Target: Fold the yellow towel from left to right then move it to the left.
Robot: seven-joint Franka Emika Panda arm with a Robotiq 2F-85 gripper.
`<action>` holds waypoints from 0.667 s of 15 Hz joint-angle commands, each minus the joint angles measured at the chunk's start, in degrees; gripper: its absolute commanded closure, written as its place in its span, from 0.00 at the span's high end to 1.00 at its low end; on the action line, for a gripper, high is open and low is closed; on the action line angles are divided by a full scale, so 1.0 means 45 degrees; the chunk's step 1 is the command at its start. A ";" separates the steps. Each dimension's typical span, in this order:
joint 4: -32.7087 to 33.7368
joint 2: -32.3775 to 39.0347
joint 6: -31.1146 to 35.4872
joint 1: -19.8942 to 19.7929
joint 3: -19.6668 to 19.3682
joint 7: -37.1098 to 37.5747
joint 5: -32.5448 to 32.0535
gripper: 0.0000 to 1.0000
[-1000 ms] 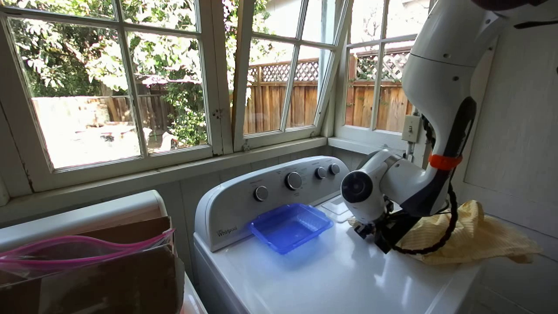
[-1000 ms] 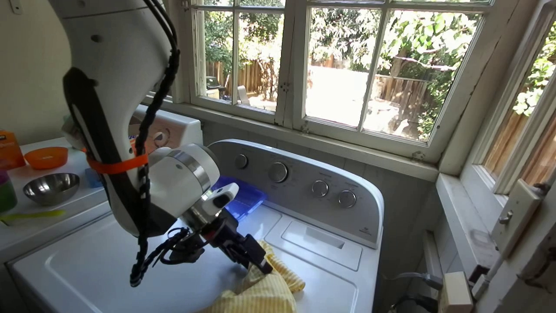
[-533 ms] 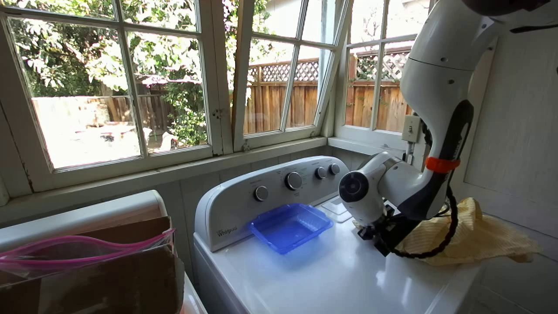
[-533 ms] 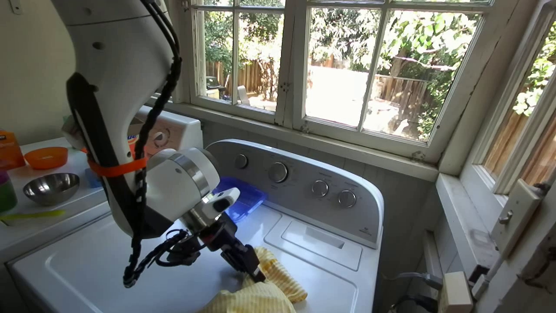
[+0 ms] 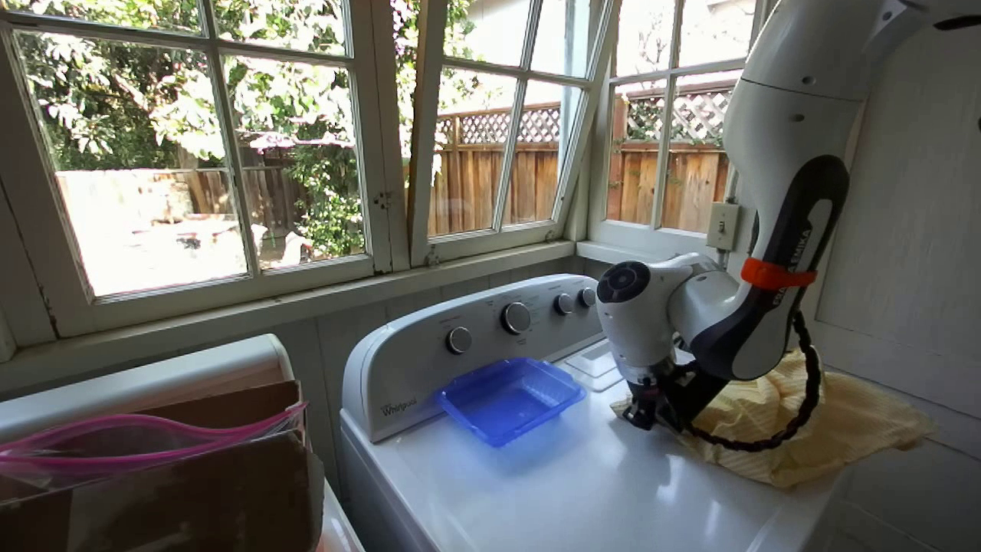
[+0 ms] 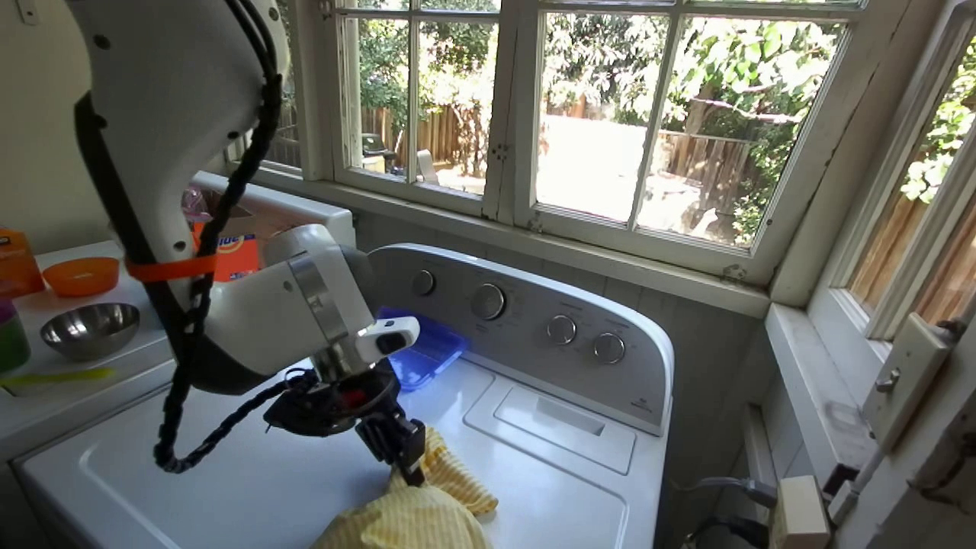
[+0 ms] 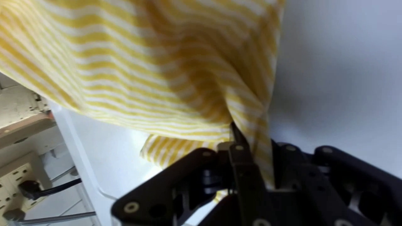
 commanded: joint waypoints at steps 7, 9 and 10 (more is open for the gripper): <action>-0.4244 -0.2991 0.3798 -0.1947 0.3440 -0.8842 0.7922 0.02; -0.4595 -0.2834 0.4232 -0.2714 0.5117 -1.0652 0.9919 0.02; -0.4635 -0.2625 0.4378 -0.3233 0.6110 -1.1564 1.0915 0.02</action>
